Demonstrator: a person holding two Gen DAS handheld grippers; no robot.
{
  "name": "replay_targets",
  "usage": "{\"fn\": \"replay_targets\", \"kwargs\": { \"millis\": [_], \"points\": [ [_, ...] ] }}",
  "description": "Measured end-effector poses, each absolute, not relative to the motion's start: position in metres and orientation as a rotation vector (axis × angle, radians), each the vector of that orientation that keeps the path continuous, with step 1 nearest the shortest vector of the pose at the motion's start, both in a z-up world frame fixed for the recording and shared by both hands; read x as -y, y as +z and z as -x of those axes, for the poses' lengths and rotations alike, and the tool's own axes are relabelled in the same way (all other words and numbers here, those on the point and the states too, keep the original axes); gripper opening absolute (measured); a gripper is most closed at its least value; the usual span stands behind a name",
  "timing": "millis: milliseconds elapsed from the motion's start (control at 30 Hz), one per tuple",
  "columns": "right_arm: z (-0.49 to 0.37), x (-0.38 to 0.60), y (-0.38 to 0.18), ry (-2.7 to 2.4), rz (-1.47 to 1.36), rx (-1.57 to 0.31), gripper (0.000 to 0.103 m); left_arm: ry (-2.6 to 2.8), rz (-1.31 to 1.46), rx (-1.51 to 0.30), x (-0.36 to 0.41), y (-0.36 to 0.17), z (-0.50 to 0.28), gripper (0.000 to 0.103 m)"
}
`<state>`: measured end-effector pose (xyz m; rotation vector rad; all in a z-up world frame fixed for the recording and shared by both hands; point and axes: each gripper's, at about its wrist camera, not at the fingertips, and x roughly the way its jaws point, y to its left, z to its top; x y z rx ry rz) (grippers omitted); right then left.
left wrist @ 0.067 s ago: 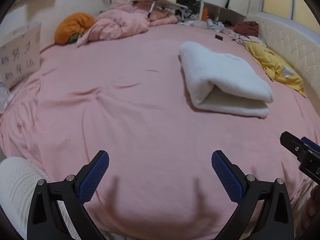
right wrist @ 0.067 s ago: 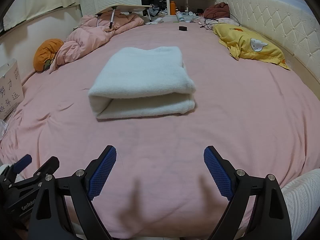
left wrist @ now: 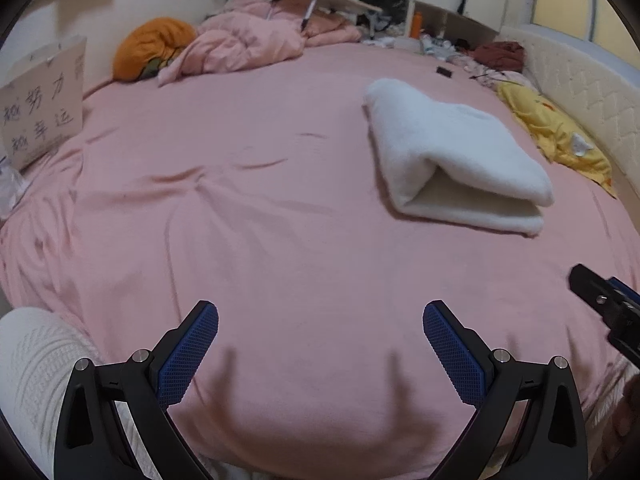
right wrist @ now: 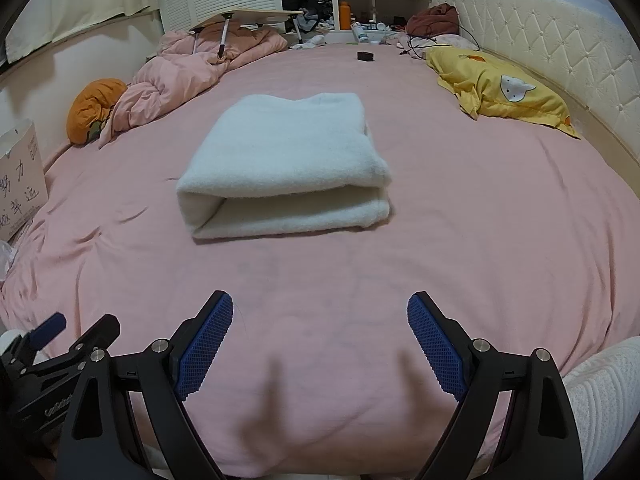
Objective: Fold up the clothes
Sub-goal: 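Move the left tool to the folded white cardigan and grasp its edge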
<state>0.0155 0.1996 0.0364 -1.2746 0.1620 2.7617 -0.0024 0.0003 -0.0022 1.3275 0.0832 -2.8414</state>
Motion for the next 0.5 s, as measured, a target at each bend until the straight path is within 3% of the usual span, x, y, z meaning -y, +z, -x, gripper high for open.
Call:
{"fn": "replay_targets", "kwargs": {
  "millis": [500],
  "points": [
    [-0.007,-0.226,0.042,2.771,1.252,-0.319,0.089,-2.827,-1.355,0.03,-0.002,-0.015,0.017,0.103]
  ]
}}
